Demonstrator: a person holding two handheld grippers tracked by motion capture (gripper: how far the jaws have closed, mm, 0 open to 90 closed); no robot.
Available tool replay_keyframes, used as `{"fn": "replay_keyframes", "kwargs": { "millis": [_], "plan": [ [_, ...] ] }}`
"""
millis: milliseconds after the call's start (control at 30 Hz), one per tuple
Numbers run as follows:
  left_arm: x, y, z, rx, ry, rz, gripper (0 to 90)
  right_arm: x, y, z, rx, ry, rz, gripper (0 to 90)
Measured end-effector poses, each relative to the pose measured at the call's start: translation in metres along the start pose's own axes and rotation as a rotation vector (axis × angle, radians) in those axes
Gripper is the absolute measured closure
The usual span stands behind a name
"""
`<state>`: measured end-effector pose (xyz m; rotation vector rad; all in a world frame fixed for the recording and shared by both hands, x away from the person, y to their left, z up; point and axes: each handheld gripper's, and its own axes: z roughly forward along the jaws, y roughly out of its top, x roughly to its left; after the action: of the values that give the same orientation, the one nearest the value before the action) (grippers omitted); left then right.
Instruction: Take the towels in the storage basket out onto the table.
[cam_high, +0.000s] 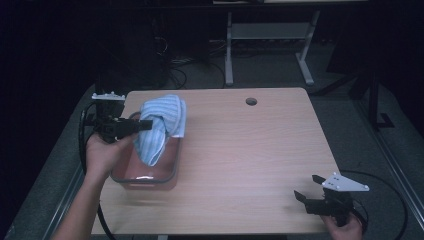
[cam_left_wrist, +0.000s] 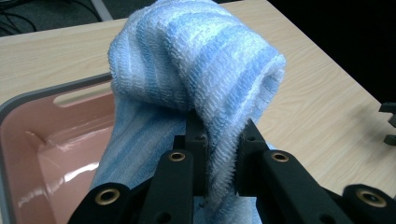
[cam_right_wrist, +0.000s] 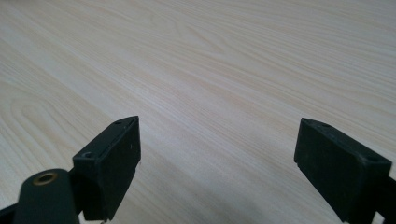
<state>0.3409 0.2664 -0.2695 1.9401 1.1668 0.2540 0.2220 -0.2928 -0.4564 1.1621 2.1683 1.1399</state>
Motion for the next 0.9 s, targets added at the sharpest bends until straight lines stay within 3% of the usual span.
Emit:
{"fn": "replay_keyframes", "kwargs": {
  "millis": [900],
  "plan": [
    [-0.027, 0.017, 0.021, 0.032, -0.052, 0.064, 79.3, -0.001, 0.0, -0.002, -0.003, -0.002, -0.003, 14.2]
  ]
}}
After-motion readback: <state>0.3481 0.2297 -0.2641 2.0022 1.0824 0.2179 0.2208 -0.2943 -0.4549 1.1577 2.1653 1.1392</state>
